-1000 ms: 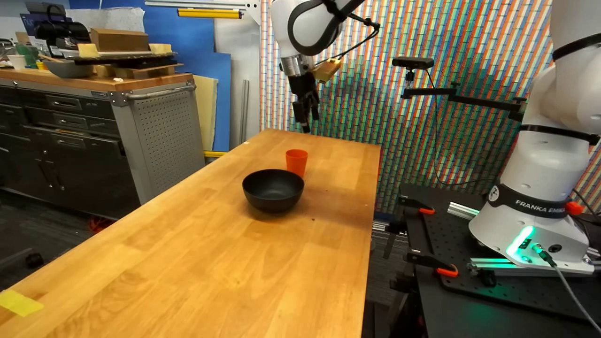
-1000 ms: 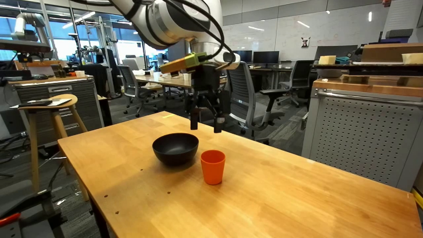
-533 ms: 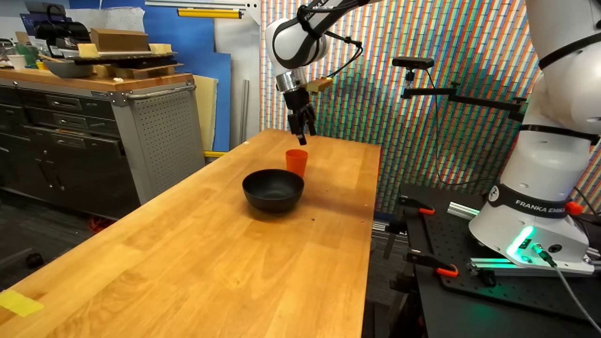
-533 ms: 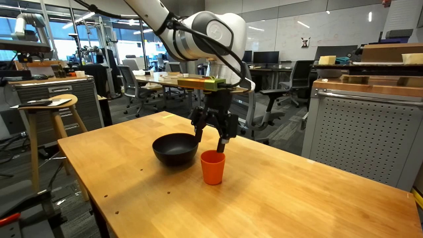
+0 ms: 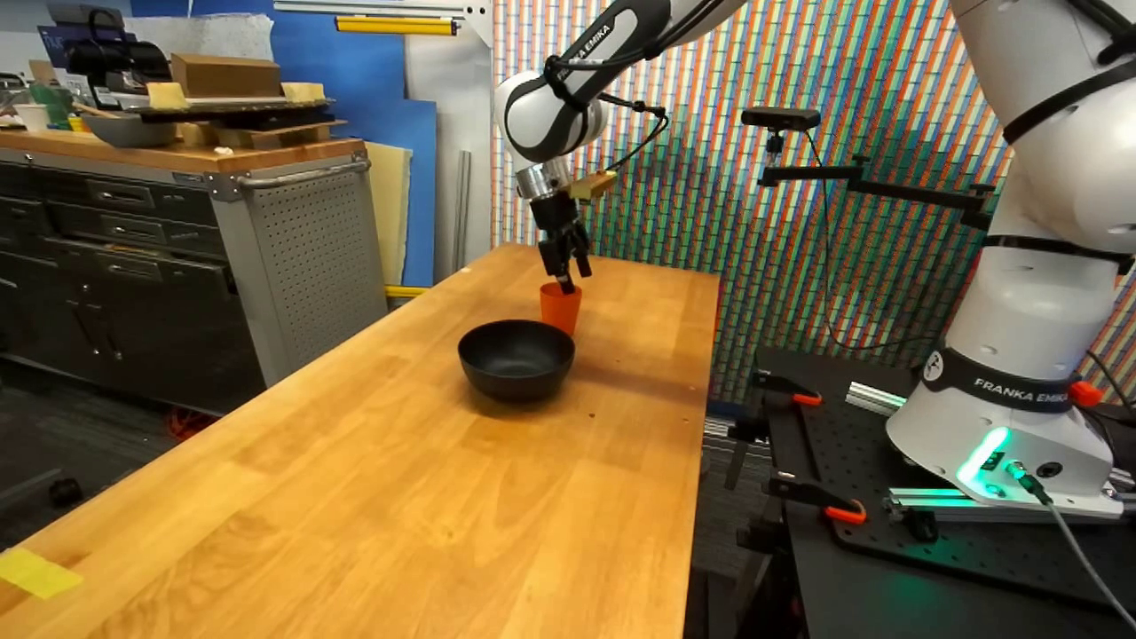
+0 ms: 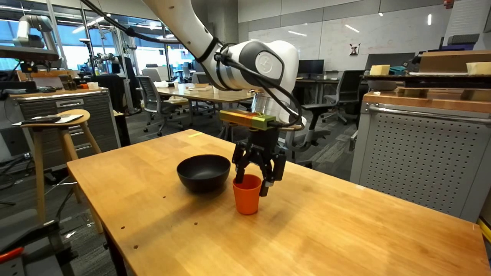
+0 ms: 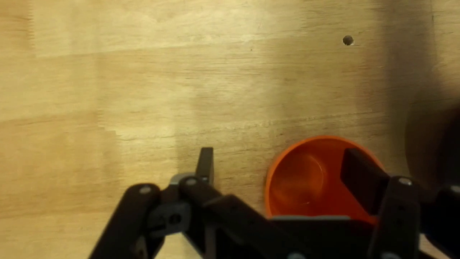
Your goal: Put the cup into the bowl.
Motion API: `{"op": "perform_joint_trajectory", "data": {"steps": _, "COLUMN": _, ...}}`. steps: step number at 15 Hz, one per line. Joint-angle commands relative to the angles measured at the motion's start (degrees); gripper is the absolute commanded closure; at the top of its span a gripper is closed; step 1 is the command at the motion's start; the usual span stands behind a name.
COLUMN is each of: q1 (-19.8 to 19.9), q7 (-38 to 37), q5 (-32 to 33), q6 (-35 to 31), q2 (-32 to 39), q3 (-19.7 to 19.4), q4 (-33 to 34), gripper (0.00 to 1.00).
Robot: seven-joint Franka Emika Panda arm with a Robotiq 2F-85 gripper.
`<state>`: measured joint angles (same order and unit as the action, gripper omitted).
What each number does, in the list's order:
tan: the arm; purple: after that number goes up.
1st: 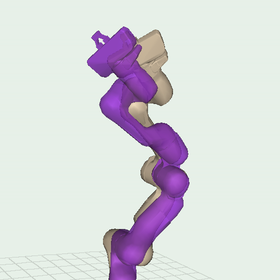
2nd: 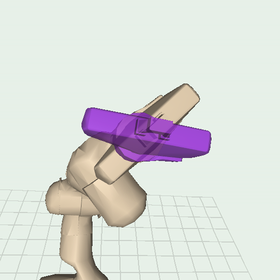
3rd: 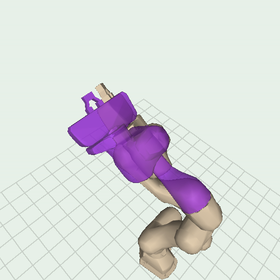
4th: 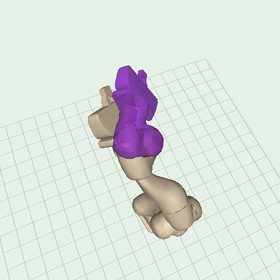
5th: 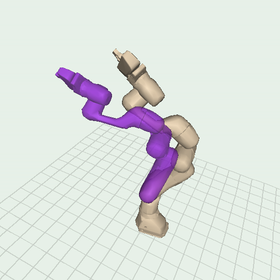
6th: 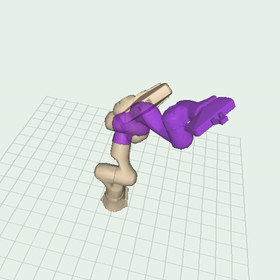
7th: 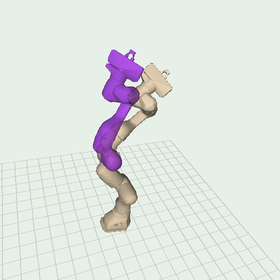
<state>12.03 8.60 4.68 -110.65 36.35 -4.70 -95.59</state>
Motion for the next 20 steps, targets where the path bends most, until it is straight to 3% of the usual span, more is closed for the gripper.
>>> {"op": "perform_joint_trajectory", "data": {"steps": 1, "q1": 0.01, "q7": 1.33, "q5": -0.4, "q6": 1.95, "q2": 3.45, "q3": -0.14, "q4": 3.92, "gripper": 0.42}}
{"op": "perform_joint_trajectory", "data": {"steps": 8, "q1": 0.48, "q7": 2.34, "q5": -0.99, "q6": 2.65, "q2": 4.36, "q3": 0.19, "q4": 4.54, "gripper": 0.96}}
{"op": "perform_joint_trajectory", "data": {"steps": 9, "q1": 0.48, "q7": 2.44, "q5": -1.05, "q6": 2.83, "q2": 4.13, "q3": 0.22, "q4": 4.53, "gripper": 0.99}}
{"op": "perform_joint_trajectory", "data": {"steps": 13, "q1": 0.35, "q7": 3.39, "q5": -0.93, "q6": 4.23, "q2": 1.73, "q3": 0.38, "q4": 3.47, "gripper": 0.98}}
{"op": "perform_joint_trajectory", "data": {"steps": 20, "q1": -1.92, "q7": 4.48, "q5": -0.65, "q6": 5.27, "q2": -13.05, "q3": 1.71, "q4": -6.34, "gripper": 0.98}}
